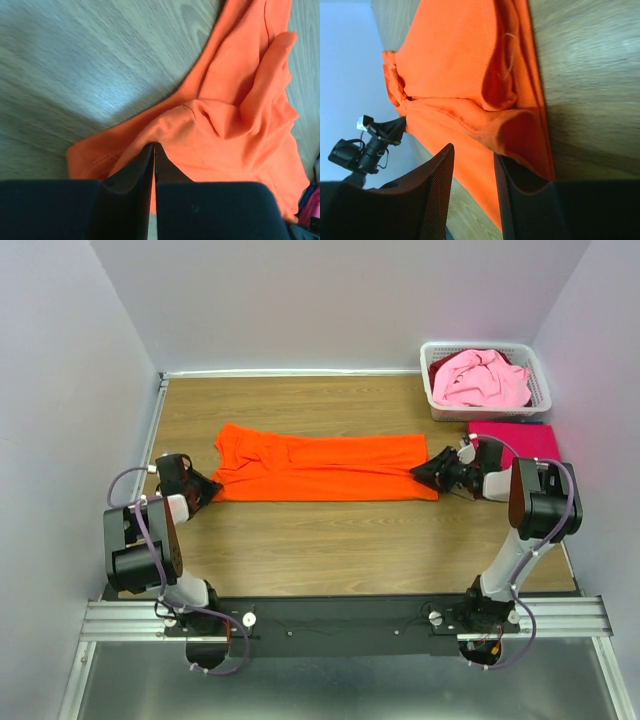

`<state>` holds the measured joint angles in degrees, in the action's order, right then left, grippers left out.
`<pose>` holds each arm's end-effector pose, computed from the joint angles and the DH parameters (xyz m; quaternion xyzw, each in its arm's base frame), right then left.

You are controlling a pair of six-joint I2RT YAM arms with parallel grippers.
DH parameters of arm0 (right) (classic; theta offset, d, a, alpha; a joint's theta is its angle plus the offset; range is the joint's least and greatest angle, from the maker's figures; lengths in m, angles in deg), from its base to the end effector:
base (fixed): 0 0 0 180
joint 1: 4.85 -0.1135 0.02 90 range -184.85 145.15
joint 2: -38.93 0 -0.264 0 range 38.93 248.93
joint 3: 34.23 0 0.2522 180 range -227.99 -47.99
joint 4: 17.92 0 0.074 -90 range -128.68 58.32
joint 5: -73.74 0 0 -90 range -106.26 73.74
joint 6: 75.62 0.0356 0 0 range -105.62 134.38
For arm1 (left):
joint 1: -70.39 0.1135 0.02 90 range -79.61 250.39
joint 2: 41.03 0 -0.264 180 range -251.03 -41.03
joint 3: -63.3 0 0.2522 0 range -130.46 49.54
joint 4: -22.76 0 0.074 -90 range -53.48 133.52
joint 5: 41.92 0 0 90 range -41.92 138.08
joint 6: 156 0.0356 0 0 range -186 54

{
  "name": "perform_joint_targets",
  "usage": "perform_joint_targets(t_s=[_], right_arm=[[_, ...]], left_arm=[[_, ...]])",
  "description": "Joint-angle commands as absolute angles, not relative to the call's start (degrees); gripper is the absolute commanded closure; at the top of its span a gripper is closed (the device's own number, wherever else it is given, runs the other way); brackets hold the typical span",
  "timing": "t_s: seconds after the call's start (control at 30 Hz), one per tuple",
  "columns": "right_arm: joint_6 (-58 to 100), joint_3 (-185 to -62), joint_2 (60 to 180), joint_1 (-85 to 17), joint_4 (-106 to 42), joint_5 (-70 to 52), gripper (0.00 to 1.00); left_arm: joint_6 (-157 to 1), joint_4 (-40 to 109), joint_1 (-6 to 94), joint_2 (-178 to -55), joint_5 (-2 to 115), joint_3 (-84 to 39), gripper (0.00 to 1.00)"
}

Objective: Fold and stack the t-shirts
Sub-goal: Fold the tshirt

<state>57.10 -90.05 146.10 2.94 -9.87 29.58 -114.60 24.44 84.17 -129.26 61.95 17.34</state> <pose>0.3278 -0.0191 0.1010 0.2212 0.8306 0.4506 0.2409 0.2707 0.0576 0.1324 -0.4327 0.8060 -0.2222 0.3372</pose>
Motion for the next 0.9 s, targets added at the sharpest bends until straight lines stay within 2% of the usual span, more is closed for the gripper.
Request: perform_joint_targets(t_s=[0.0, 0.13, 0.3, 0.4, 0.5, 0.53, 0.7, 0.73, 0.87], right_arm=[[55.1, -87.5, 147.9, 5.9, -12.8, 24.0, 0.55], [53.8, -87.2, 146.7, 6.7, -15.9, 22.6, 0.55], [51.0, -86.3, 142.6, 6.7, -20.6, 20.7, 0.54], [47.5, -88.1, 138.7, 6.6, -25.1, 19.9, 0.54], [44.8, -91.9, 135.7, 5.3, -29.0, 19.8, 0.53], [44.1, -93.9, 135.1, 3.3, -30.2, 19.3, 0.53], [43.8, -102.9, 134.8, -8.1, -30.5, 18.4, 0.53], [44.0, -104.7, 137.0, -10.0, -30.5, 18.3, 0.53], [44.7, -115.7, 145.9, -19.4, -30.3, 18.0, 0.53]], left_arm=[[-114.3, 28.3, 87.1, -130.2, 60.5, 20.5, 0.88], [-114.4, 29.7, 87.9, -128.8, 63.1, 23.5, 0.88], [-113.2, 33.8, 88.8, -118.0, 62.1, 28.4, 0.87], [-111.0, 38.0, 88.8, -109.9, 59.2, 27.1, 0.80], [-108.4, 40.6, 88.8, -103.1, 55.2, 23.1, 0.66], [-106.1, 40.4, 88.6, -101.8, 54.2, 22.2, 0.58], [-98.4, 38.1, 84.9, -100.6, 52.2, 15.7, 0.49], [-97.6, 37.4, 83.9, -101.3, 51.6, 15.1, 0.39], [-94.5, 34.1, 78.0, -107.7, 49.9, 10.5, 0.39]])
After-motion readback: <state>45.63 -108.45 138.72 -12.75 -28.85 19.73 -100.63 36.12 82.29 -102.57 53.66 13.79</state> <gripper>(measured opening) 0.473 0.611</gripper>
